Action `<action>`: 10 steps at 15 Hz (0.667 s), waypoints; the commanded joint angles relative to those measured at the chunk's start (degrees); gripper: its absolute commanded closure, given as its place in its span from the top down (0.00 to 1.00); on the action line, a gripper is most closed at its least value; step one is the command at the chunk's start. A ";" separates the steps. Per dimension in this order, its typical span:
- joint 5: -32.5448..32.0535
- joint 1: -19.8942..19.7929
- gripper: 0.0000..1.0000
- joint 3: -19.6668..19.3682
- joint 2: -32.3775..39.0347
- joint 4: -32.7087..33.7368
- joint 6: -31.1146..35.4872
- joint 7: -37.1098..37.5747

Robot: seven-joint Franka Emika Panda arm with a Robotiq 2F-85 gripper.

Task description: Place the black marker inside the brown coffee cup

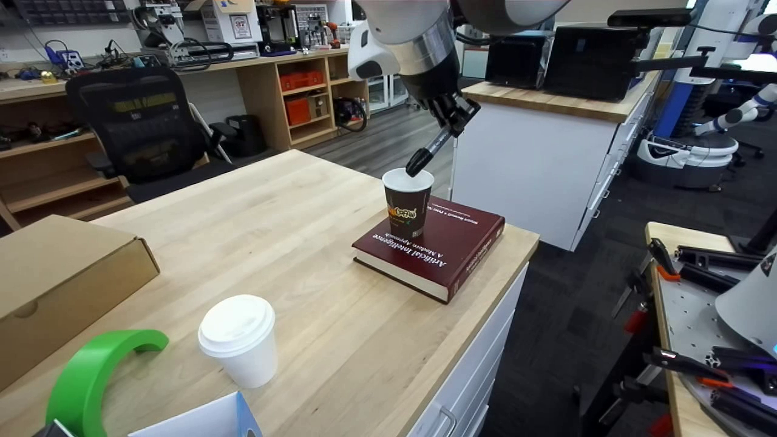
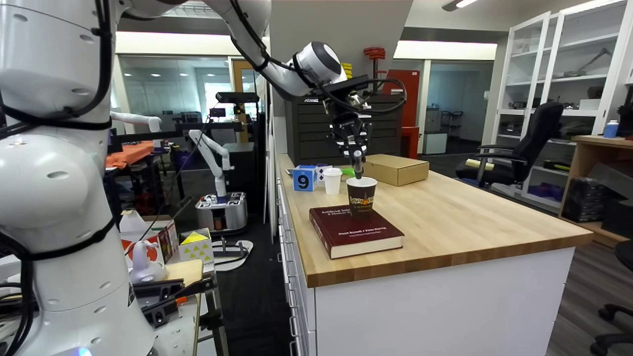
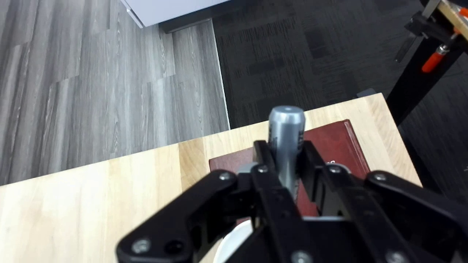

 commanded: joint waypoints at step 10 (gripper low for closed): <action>-5.36 1.42 0.61 0.91 7.44 5.81 -2.58 -6.61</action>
